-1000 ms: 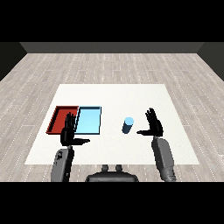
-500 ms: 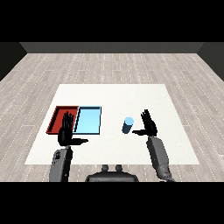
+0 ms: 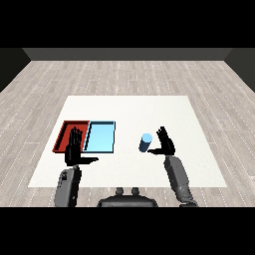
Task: Pick the blue can and put it in the blue box
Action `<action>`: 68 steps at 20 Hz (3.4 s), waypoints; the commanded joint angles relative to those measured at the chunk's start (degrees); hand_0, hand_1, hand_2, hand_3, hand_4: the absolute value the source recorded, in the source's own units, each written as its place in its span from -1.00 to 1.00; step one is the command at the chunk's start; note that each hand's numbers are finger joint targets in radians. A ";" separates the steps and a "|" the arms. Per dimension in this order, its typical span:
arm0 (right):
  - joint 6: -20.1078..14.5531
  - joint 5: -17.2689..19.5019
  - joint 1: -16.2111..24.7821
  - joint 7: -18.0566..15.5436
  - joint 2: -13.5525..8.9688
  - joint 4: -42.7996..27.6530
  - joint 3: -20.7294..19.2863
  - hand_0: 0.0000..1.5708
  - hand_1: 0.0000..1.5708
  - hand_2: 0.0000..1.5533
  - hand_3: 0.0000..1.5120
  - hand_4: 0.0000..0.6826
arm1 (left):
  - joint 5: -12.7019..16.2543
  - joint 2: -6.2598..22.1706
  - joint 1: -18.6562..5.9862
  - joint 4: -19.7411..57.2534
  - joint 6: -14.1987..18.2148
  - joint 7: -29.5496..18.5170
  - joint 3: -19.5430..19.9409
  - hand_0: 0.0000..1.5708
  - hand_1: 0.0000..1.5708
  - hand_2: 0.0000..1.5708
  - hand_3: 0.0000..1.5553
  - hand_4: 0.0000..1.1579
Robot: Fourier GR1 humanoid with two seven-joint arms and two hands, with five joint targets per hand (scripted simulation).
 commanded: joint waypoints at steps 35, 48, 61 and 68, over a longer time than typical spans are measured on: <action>-3.39 -2.81 -14.81 -5.90 2.96 20.31 4.42 -1.00 -1.00 -1.00 -1.00 -1.00 | -1.12 -1.15 3.76 -2.05 0.25 -2.71 -1.26 -1.00 -1.00 -1.00 -1.00 -1.00; -15.10 -0.52 -14.68 -4.73 0.33 21.72 8.94 0.99 0.99 0.91 0.91 0.98 | 0.34 -2.03 3.85 -4.69 0.20 0.13 -2.28 -1.00 -1.00 -1.00 -1.00 -1.00; -15.21 2.21 -12.31 -3.45 0.72 9.93 9.80 0.90 0.90 0.87 0.86 0.91 | -6.97 -2.76 3.56 -1.86 4.92 -0.99 -7.81 -1.00 -1.00 -1.00 -1.00 -1.00; -16.44 4.28 -12.16 0.63 1.85 -1.33 12.37 0.87 0.87 0.86 0.86 0.91 | -4.14 -2.82 -1.25 5.45 4.17 0.37 -10.12 -1.00 -1.00 -1.00 -1.00 -1.00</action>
